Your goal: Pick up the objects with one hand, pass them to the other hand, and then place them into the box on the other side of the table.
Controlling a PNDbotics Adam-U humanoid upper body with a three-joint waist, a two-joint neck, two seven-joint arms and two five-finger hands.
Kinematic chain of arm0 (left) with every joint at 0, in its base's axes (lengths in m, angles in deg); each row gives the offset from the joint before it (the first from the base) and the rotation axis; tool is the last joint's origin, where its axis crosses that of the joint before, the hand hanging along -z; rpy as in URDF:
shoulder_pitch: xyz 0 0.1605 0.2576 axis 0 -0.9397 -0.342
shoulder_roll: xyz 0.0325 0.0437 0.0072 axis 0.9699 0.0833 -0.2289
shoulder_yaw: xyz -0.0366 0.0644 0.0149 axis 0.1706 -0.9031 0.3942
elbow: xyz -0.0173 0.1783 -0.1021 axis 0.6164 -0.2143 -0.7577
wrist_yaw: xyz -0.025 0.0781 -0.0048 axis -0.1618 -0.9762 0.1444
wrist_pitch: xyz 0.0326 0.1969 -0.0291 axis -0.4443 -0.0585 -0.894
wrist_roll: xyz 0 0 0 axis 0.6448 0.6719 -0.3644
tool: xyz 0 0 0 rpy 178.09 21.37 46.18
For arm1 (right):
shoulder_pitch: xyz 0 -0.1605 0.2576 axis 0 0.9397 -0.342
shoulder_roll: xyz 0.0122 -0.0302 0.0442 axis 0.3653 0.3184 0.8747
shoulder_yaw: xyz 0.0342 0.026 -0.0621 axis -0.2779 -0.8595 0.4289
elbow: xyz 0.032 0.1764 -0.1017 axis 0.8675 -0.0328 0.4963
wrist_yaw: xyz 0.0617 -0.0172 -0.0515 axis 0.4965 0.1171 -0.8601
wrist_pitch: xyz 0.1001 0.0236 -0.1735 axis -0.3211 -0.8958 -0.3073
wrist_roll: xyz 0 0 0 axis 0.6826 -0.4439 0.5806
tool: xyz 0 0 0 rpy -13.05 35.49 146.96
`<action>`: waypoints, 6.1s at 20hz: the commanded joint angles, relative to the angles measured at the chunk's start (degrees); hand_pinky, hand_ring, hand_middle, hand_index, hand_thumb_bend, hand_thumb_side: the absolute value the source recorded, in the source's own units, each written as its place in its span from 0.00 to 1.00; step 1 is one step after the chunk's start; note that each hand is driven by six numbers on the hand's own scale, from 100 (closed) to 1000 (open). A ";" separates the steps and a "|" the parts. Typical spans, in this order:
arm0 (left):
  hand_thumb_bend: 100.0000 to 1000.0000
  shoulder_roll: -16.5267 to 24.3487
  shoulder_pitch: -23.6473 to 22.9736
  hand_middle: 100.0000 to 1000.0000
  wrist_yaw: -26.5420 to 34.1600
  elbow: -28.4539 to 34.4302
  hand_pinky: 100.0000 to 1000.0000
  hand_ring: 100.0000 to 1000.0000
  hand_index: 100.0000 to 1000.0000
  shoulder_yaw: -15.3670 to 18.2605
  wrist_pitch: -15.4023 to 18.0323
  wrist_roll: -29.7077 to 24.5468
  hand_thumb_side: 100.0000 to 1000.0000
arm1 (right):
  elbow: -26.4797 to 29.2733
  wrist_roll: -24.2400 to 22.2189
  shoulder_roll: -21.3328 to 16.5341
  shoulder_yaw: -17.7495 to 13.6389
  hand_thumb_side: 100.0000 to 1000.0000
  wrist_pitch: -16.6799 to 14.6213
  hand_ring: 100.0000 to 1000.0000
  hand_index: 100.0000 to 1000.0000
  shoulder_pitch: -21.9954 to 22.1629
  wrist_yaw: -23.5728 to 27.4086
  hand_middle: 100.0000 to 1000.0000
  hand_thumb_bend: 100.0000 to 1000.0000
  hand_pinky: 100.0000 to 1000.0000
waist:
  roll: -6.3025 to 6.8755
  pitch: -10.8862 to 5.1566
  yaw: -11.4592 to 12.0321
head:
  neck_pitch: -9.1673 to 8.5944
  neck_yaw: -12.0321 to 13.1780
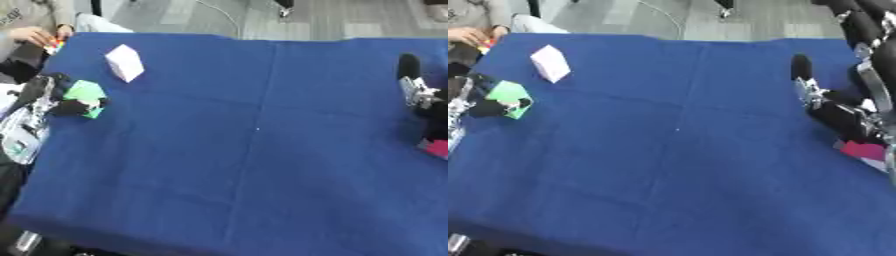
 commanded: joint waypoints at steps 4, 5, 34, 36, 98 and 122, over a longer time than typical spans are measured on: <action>0.64 0.31 1.31 0.53 -1.61 -0.12 0.70 0.52 0.75 -0.43 -0.87 0.46 0.40 | 1.20 0.09 -0.37 -0.33 0.00 -0.13 0.84 0.99 -0.83 0.26 0.78 0.00 0.66 | -0.14 -0.73 -0.21 | -0.15 0.39; 0.60 0.20 1.36 0.53 -1.84 -0.18 0.69 0.51 0.74 -0.48 -0.97 0.54 0.38 | 1.20 0.09 -0.36 -0.32 0.00 -0.13 0.84 0.99 -0.83 0.26 0.78 0.00 0.66 | -0.16 -0.71 -0.24 | -0.15 0.40; 0.00 -0.55 -0.06 0.18 -2.48 2.88 0.51 0.25 0.43 0.71 -2.82 11.58 0.00 | 1.20 -0.02 0.05 -0.28 0.00 -0.05 0.83 0.98 -0.75 -0.17 0.78 0.00 0.66 | -0.32 -0.55 -0.35 | -0.15 0.44; 0.00 -0.58 -0.54 0.18 -2.42 4.87 0.51 0.24 0.43 1.16 -2.88 12.34 0.00 | 1.20 -0.02 0.03 -0.27 0.00 -0.05 0.84 0.99 -0.74 -0.18 0.78 0.00 0.66 | -0.30 -0.55 -0.30 | -0.15 0.29; 0.13 -32.15 11.26 0.15 30.88 32.61 0.44 0.23 0.38 -19.63 15.83 0.04 0.00 | 1.20 -14.64 -0.52 5.02 0.00 1.45 0.94 1.00 -4.86 3.68 0.92 0.00 0.71 | -3.95 0.61 1.73 | -0.15 -16.58; 0.11 -28.12 12.12 0.14 36.10 36.09 0.45 0.22 0.37 -22.92 19.98 -11.04 0.00 | 1.20 -19.36 -1.82 4.63 0.00 -0.74 0.97 1.00 -5.44 9.38 0.93 0.00 0.74 | -3.83 0.72 1.40 | -0.15 -18.82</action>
